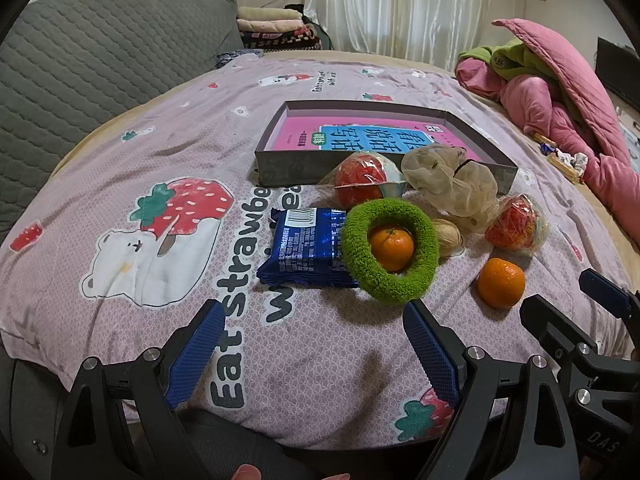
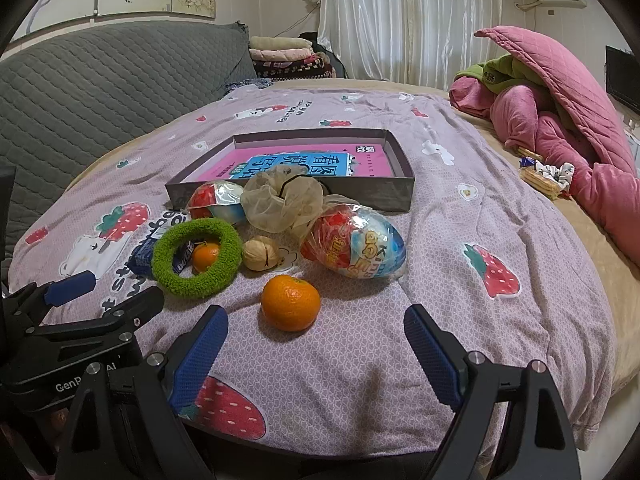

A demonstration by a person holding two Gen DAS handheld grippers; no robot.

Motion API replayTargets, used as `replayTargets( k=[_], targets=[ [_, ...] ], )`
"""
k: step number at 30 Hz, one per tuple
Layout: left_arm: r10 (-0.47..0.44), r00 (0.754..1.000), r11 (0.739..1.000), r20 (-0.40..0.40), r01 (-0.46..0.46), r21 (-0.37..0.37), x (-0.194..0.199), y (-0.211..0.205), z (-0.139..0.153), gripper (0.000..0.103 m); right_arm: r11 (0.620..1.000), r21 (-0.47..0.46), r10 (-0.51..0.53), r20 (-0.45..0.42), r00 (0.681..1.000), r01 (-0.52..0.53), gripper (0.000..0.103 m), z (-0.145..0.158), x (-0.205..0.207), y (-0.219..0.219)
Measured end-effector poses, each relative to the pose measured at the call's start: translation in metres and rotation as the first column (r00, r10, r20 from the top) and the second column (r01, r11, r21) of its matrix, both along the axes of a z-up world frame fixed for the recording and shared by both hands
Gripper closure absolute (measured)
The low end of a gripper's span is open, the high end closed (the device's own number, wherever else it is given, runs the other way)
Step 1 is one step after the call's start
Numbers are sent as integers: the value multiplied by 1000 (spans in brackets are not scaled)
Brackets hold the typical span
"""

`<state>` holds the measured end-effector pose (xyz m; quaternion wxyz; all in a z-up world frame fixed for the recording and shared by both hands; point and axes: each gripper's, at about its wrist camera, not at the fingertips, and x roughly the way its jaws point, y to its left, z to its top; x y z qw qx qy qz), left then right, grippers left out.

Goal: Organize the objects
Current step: 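Move both tools toward the green fuzzy ring and the wrapped toy egg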

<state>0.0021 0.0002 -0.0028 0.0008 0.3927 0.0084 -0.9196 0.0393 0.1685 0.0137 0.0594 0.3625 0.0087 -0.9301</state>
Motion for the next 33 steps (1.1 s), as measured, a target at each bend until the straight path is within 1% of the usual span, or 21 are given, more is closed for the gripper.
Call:
replayTargets(
  k=[11,20,33],
  targets=[
    [-5,1000,1000,4,5,2,0,1,-1,12,1000,-22,-5,5,1000,5,14,1,0,4],
    [-9,1000,1000,5,8,28,-2,-3,0,12,999,-37,-8,9,1000,8,14,1,-2,8],
    [-16,1000,1000,7,16,22,-18,-6,5,12,996,-75,-37,9,999,38,14,5,-8,20]
  ],
)
